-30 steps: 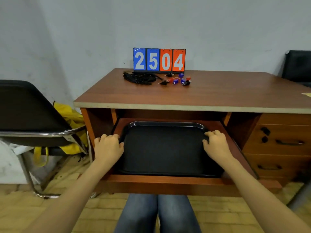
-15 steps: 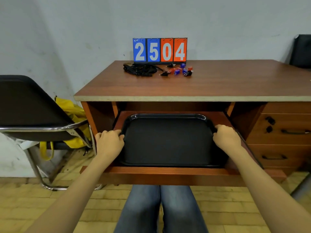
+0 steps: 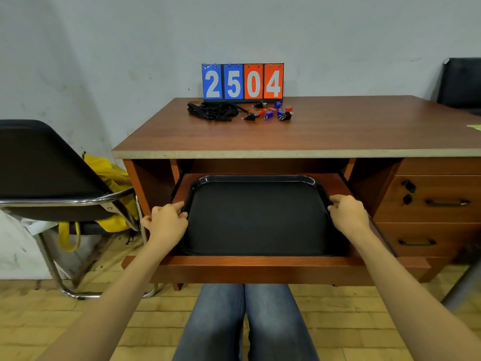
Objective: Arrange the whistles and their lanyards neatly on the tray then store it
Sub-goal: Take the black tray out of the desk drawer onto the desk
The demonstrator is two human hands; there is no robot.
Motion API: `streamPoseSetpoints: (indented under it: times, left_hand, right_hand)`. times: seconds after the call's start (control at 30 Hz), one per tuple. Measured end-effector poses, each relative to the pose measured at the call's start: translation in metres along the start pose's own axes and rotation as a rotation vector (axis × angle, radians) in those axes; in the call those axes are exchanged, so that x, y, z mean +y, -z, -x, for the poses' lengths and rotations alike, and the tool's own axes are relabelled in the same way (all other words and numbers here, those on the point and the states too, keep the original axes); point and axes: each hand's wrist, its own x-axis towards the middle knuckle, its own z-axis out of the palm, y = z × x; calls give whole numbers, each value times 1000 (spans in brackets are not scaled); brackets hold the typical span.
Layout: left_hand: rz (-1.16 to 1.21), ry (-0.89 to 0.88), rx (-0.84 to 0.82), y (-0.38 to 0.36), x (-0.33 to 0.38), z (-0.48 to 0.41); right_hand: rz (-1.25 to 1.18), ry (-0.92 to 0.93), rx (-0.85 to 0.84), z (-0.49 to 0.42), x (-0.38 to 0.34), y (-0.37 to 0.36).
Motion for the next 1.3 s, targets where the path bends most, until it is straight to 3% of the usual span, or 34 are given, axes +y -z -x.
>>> streamPoseSetpoints:
  times: [0.23, 0.43, 0.73, 0.93, 1.3]
  left_hand:
    - [111, -95, 192, 7, 2, 2]
    - [183, -150, 218, 29, 20, -31]
    - [48, -135, 84, 62, 70, -129]
    - [-98, -50, -113, 63, 96, -191]
    - [-76, -74, -146, 46, 95, -255]
  right_hand:
    - [-184, 32, 107, 3, -2, 8]
    - [-172, 67, 107, -29, -30, 29]
    - [31, 88, 12, -123, -81, 49]
    - [121, 33, -73, -179, -111, 40]
    - [167, 5, -91, -234, -131, -2]
